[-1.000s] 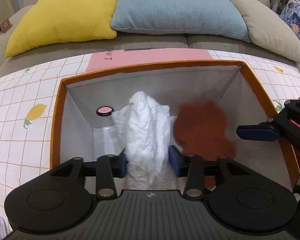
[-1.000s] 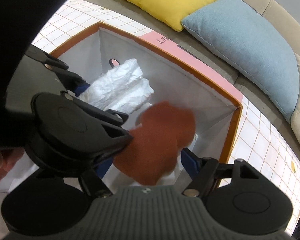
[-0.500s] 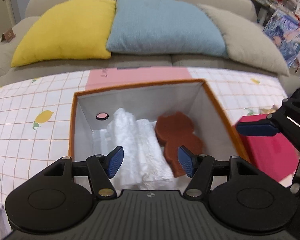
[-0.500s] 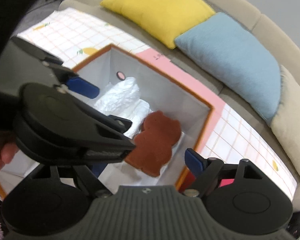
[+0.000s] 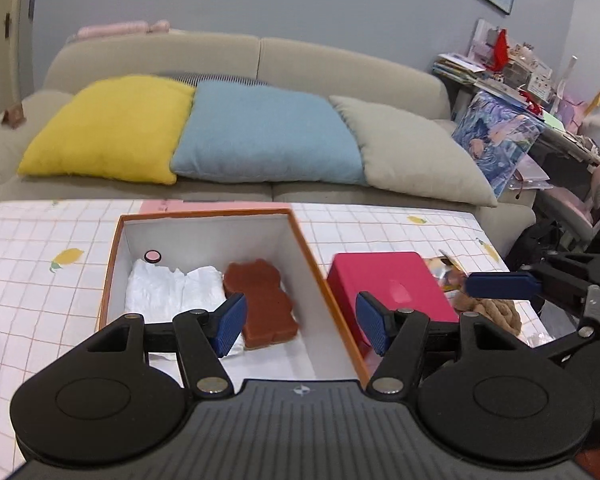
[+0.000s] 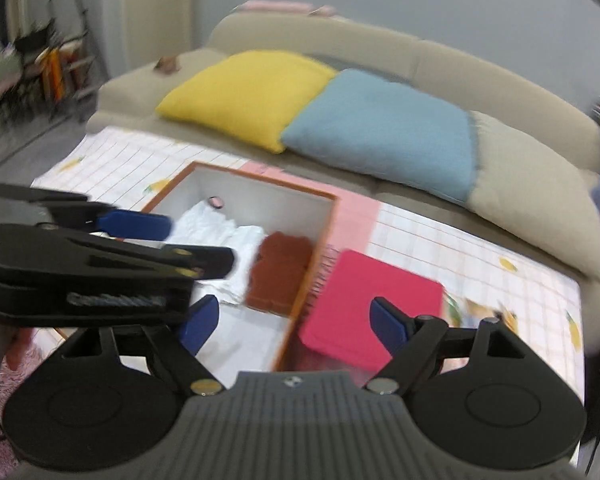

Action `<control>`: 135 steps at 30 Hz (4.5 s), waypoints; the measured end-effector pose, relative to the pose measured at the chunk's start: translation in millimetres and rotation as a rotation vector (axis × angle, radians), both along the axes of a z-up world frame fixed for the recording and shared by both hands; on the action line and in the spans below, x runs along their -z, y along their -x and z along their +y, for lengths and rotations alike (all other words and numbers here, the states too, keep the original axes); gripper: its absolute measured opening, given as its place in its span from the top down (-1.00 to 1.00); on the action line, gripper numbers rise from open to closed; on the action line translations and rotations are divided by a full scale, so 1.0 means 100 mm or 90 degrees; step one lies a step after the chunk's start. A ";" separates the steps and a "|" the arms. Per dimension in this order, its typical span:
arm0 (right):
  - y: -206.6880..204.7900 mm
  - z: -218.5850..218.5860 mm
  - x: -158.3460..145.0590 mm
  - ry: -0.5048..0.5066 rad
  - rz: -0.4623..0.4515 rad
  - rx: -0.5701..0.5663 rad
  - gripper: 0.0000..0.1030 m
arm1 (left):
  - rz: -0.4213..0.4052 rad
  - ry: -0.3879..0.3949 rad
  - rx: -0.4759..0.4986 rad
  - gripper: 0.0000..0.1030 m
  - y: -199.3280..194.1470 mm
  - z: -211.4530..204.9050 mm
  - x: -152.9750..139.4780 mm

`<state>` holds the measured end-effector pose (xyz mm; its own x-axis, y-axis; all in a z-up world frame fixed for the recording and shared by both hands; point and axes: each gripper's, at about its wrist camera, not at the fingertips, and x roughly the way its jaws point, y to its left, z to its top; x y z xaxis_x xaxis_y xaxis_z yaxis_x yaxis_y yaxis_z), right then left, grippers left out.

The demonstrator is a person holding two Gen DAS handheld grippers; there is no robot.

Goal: Organize soft objects
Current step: 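Open both grippers to drop the cloth and sponge into the box, then move both tools back toward the remaining soft items on the bed, then grasp the orange crocheted ball with the left gripper while the right gripper grasps the wrapped flower bundle, then carry the orange ball and flower bundle with both grippers over the box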

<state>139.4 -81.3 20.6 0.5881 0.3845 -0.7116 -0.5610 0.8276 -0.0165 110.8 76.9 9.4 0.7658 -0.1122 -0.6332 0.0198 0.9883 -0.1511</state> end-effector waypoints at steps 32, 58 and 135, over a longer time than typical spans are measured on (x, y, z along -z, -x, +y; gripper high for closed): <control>0.46 -2.46 0.96 -0.016 0.145 0.473 -0.49 | 0.050 -0.003 0.274 -0.36 0.08 -1.68 0.64; -0.22 -2.92 1.45 -0.037 0.237 0.590 -0.15 | 0.045 -0.379 0.390 -0.24 -0.87 -2.65 1.44; -0.08 0.40 0.21 -0.052 0.117 -0.004 0.39 | 0.005 -0.125 0.102 0.10 0.16 0.49 0.25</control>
<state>146.9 -41.1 -0.7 0.4482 0.4485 -0.7733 -0.5535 0.8185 0.1539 94.8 126.3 -16.0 0.7431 -0.1062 -0.6607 0.1785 0.9830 0.0428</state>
